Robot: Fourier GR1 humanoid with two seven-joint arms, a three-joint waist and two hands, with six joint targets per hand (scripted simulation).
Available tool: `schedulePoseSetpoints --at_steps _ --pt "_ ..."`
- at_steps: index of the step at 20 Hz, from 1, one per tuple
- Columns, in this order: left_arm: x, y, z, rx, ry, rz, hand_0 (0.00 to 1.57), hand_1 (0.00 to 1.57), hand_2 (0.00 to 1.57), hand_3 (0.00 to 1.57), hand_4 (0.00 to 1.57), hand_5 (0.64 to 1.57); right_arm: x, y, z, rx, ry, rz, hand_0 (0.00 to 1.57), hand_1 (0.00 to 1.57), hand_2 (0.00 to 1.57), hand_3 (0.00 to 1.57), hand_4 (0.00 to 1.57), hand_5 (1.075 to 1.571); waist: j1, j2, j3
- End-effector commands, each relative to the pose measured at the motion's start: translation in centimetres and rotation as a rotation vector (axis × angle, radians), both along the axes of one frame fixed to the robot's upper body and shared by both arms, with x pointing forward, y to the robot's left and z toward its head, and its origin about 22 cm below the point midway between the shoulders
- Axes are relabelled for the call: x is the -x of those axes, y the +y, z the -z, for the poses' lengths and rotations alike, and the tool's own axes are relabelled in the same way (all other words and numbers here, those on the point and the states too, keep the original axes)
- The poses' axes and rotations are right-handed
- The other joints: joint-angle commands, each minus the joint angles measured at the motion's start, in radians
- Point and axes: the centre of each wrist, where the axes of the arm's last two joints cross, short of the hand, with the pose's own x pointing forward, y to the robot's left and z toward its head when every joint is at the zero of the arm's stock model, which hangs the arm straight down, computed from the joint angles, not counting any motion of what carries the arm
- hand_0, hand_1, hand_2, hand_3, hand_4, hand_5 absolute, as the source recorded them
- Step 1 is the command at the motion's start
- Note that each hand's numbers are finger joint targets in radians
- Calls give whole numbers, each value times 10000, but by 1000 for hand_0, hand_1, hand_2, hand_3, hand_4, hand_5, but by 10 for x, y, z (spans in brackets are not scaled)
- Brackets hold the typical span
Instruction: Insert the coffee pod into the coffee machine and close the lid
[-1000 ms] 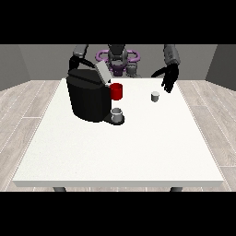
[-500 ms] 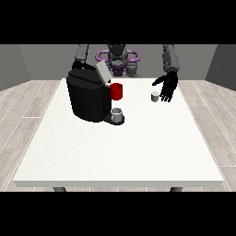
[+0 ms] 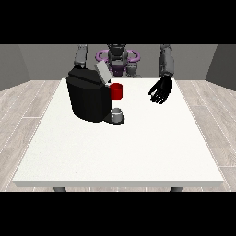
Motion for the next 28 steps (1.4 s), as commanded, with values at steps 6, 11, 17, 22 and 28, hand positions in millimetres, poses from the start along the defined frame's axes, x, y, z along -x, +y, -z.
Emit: schedulePoseSetpoints --at_steps 6,11,17,22,28 --pt "6 24 14 -2287 662 797 912 912 1036 891 335 1571 -13 -12 -3 -133 -68 -54 0 0 0 0 0 1571 129 339 0" --pt "0 9 22 -2956 1671 816 730 730 961 849 392 1571 -6 -12 17 -335 562 142 0 0 0 0 0 1571 106 -367 2" --pt "-8 18 17 -2455 909 943 1124 1124 1198 1089 394 1571 -11 -26 13 637 469 550 0 0 0 0 0 1571 70 -103 -4" --pt "-25 -29 10 -884 972 1647 1420 1420 1402 1332 494 1571 4 -8 46 630 1237 967 0 0 0 0 0 1571 315 -931 1" --pt "-33 -46 0 -462 2096 2096 1413 1413 1400 1314 515 1571 17 -17 64 526 2141 937 0 0 0 0 0 1571 292 -1885 3"
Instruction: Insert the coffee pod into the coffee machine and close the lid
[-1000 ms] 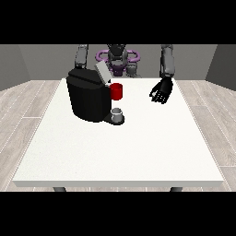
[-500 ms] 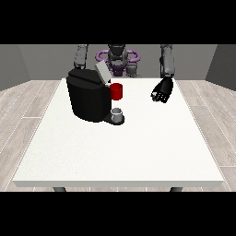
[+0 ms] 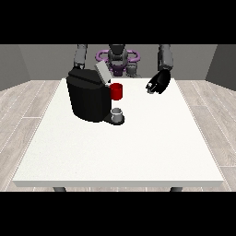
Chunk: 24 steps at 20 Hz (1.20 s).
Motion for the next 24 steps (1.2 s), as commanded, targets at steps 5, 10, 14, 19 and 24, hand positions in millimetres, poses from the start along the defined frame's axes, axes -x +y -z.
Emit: schedulePoseSetpoints --at_steps 5,10,14,19,24 --pt "-19 -31 -30 301 699 781 1418 1418 1400 1334 534 1571 5 12 6 106 559 -370 0 0 0 0 0 1571 -245 -996 -2" --pt "-36 -65 -56 252 297 312 1418 1418 1400 1334 534 1571 -12 21 -12 -193 -138 -526 0 0 0 0 0 1571 -572 -545 -1" --pt "-54 -69 -113 92 -250 731 1331 1331 1351 1323 592 1571 -9 14 -8 -159 113 -672 0 0 0 0 0 1571 -714 -679 2" --pt "-70 -68 -169 1069 -936 282 956 956 1160 1358 517 1571 -23 28 -29 -314 -1327 -1099 0 0 0 0 0 1571 -1063 150 2" --pt "-77 -49 -214 1318 -1426 -476 1268 1268 1295 1269 488 1571 -30 33 -54 -271 -1801 -1250 0 0 0 0 0 1571 -1821 505 -1"
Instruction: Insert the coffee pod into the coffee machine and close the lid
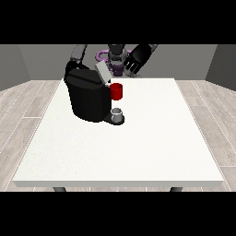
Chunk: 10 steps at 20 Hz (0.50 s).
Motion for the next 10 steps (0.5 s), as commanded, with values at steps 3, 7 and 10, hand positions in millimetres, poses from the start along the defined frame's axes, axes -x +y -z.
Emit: schedulePoseSetpoints --at_steps 3,7,10 --pt "-6 1 -58 -86 -798 -140 1174 1174 1254 1266 479 1571 -15 -5 -27 92 -693 -179 0 0 0 0 0 1571 -504 636 -1" --pt "-7 20 -70 25 -995 -401 1247 1247 1299 1249 479 1571 -20 -1 -44 230 -1087 92 0 0 0 0 269 1571 -537 1044 -2" --pt "-6 11 -68 -257 -1669 -349 1239 1239 1290 1248 479 1571 -23 -6 -46 -343 -1354 218 0 0 0 0 186 1571 -576 1477 1"
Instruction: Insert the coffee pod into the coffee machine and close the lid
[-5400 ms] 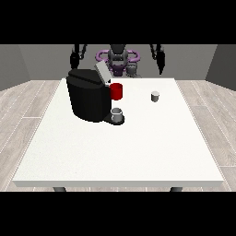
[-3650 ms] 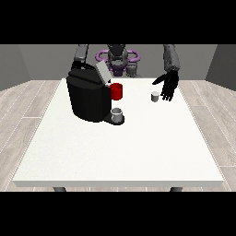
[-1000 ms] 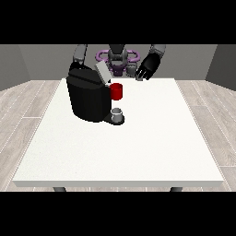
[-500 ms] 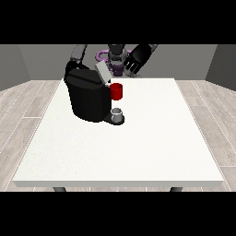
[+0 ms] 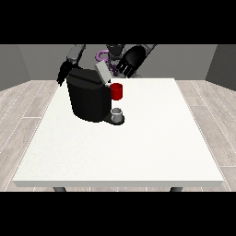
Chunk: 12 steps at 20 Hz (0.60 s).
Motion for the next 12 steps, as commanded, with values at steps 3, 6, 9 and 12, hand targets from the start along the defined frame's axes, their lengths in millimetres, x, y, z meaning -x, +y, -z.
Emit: schedulePoseSetpoints --at_steps 3,6,9,12 --pt "-1 -1 -26 -166 -301 35 1258 1258 1299 1245 494 1571 -14 -5 -23 -167 -328 245 0 0 0 0 0 1571 9 499 2" --pt "-1 13 -32 -9 -592 51 1207 1207 1280 1238 475 1571 -9 8 -26 -137 -727 136 0 0 0 0 147 1571 -317 934 -1" --pt "-5 -32 -9 -393 126 570 1175 1175 1242 1216 464 1571 -10 8 -5 -59 29 512 0 0 0 0 0 1571 237 395 3" --pt "-4 -2 -35 -11 -436 -33 1248 1248 1286 1244 445 1571 -12 -3 -18 11 -573 193 0 0 0 0 0 1571 -218 1032 3"
